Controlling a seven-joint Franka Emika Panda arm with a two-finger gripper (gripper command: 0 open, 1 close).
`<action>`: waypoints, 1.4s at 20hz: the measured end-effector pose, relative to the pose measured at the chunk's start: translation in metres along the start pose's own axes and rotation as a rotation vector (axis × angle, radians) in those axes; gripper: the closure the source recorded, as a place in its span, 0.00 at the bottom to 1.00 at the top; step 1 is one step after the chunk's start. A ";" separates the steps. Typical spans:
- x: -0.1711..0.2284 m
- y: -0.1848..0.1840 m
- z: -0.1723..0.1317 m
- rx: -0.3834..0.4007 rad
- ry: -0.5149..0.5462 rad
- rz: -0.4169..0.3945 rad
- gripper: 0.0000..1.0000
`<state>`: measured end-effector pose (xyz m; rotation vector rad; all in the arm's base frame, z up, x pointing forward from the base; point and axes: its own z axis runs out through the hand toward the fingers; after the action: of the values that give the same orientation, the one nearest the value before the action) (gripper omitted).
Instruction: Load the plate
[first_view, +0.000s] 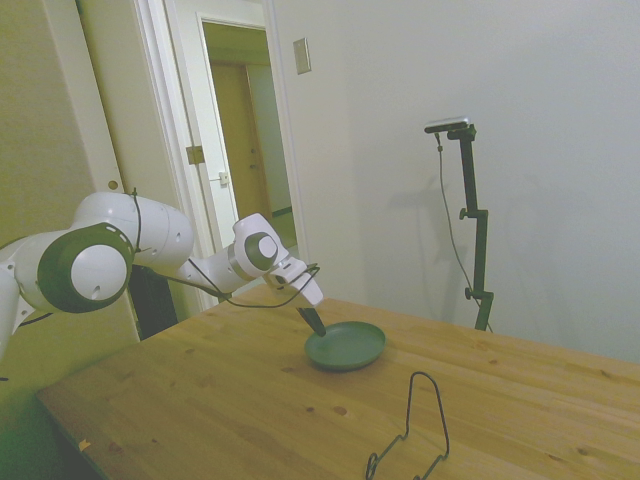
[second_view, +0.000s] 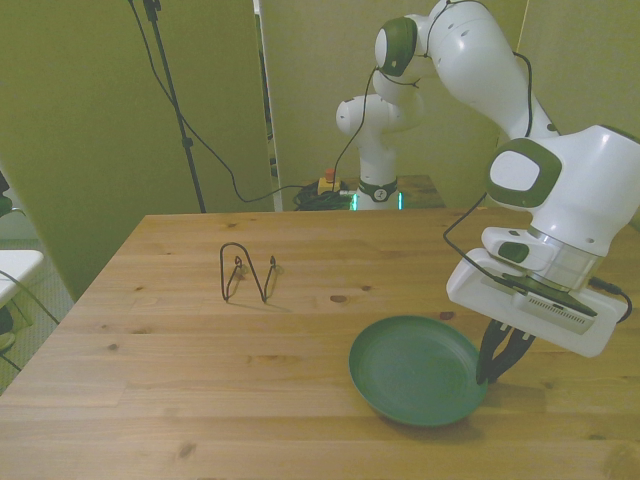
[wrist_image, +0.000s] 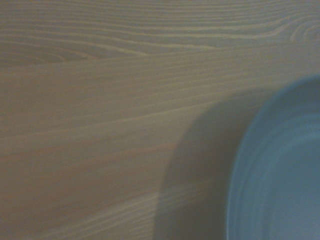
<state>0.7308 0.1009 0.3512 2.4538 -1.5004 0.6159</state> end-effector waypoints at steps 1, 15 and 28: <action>0.000 0.000 0.000 0.000 -0.001 0.001 1.00; 0.031 -0.007 -0.075 0.062 -0.198 0.156 1.00; 0.107 0.021 -0.213 0.172 -0.380 0.215 1.00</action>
<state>0.7027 0.0861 0.5883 2.6732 -1.9468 0.3348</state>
